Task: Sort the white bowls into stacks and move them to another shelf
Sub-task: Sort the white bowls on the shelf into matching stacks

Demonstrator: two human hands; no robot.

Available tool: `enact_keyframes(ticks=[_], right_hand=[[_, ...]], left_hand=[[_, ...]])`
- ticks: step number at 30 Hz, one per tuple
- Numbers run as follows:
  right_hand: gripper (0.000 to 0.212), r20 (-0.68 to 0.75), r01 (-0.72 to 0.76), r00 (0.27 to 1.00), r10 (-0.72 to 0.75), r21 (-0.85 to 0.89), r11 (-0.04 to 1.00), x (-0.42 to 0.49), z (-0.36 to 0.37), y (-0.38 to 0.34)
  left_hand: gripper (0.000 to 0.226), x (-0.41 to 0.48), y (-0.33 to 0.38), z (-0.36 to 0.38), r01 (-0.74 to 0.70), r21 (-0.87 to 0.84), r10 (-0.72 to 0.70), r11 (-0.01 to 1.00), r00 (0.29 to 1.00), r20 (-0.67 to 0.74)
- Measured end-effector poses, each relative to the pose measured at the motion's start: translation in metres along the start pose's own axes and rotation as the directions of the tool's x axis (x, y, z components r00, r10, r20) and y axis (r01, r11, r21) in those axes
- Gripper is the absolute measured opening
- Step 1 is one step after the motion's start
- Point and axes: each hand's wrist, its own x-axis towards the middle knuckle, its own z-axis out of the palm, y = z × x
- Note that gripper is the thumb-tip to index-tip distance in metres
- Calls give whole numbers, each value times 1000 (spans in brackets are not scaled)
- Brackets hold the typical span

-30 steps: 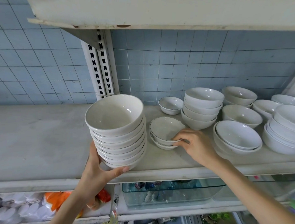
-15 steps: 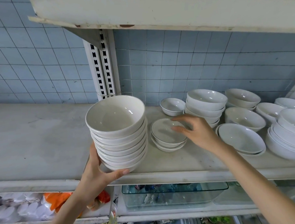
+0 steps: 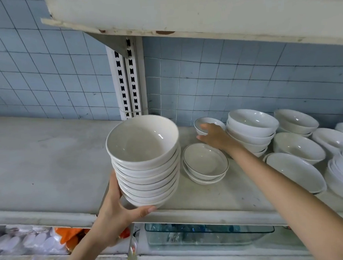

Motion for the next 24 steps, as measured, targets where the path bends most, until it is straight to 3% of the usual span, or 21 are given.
enact_keyframes(ticks=[1, 2, 4, 11, 18, 24], right_hand=[[17, -13, -12, 1000, 12, -35, 999, 5, 4, 1], [34, -20, -31, 999, 30, -55, 998, 13, 7, 4], [44, -39, -31, 999, 28, -89, 996, 21, 10, 6], [12, -44, -6, 999, 3, -74, 997, 27, 8, 8], [27, 40, 89, 995, -95, 117, 989, 21, 6, 8], [30, 63, 139, 987, -145, 93, 986, 19, 2, 10]], left_hand=[[112, 0, 0, 0, 7, -3, -7, 1000, 1000, -3], [111, 0, 1, 0, 9, -6, -9, 1000, 1000, -2], [107, 0, 3, 0, 7, -7, -7, 1000, 1000, 4], [102, -1, 10, 0, 41, 19, -40, 999, 999, -26], [113, -1, 9, 1, 41, -1, -41, 999, 999, -9], [113, -1, 10, 1, 32, -10, -32, 999, 999, 0]])
